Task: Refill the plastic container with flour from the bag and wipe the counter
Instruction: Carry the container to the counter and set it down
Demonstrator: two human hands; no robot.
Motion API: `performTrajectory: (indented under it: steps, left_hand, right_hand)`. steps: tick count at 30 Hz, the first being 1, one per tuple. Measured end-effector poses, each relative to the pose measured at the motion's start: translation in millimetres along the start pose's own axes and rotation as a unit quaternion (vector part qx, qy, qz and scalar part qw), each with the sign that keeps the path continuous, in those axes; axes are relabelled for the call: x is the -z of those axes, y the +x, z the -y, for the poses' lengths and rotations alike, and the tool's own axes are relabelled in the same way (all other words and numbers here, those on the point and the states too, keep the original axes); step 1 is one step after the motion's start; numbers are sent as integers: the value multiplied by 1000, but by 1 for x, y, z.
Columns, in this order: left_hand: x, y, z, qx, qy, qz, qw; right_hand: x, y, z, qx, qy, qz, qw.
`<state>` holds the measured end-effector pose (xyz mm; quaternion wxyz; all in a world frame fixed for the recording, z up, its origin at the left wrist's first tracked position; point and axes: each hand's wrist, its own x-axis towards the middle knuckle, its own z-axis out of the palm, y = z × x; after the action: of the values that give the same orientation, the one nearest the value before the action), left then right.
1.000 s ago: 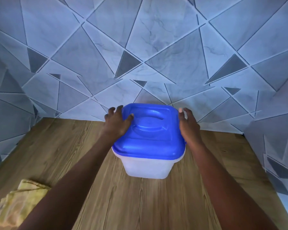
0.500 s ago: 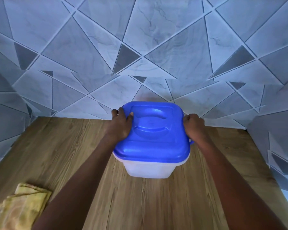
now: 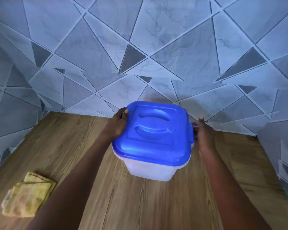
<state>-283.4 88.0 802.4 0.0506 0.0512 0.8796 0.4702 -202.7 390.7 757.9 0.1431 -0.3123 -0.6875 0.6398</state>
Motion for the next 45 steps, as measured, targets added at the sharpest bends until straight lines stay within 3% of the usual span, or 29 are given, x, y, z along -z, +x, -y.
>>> performTrajectory:
  steps: [4,9,14,19,23,26,27,31,36,40,45]
  left_hand:
    - [8,5,10,-27,-9,4,1000]
    - [18,13,14,-77,120,11,990]
    - [21,15,14,-88,130,2,988]
    - [10,2,37,-14,-35,-41,998]
    - [10,3,48,24,-95,18,995]
    - [16,6,40,84,-210,-103,969]
    - [17,1,33,82,-237,-107,962]
    - [3,-22,5,27,-290,24,956]
    - [4,-26,-2,35,-388,33,920]
    - [6,-28,-11,63,-432,46,899]
    - [10,-29,-20,39,-433,37,900]
  right_hand:
    - [-22,-25,24,99,-68,42,992]
    - [-20,-27,16,98,-58,6,993]
    - [-20,-21,11,123,-92,6,988]
    - [-12,-19,9,104,-106,-4,989]
    - [-22,-20,14,110,-125,-23,986]
    - [-22,-22,11,119,-122,-34,985]
    - [-21,-25,12,120,-120,-32,985]
    - [-26,-35,25,115,-70,-23,991]
    - [-31,-37,48,66,-2,-14,998]
    - [-26,-42,67,94,112,-11,989]
    - [-14,-36,71,49,256,19,965]
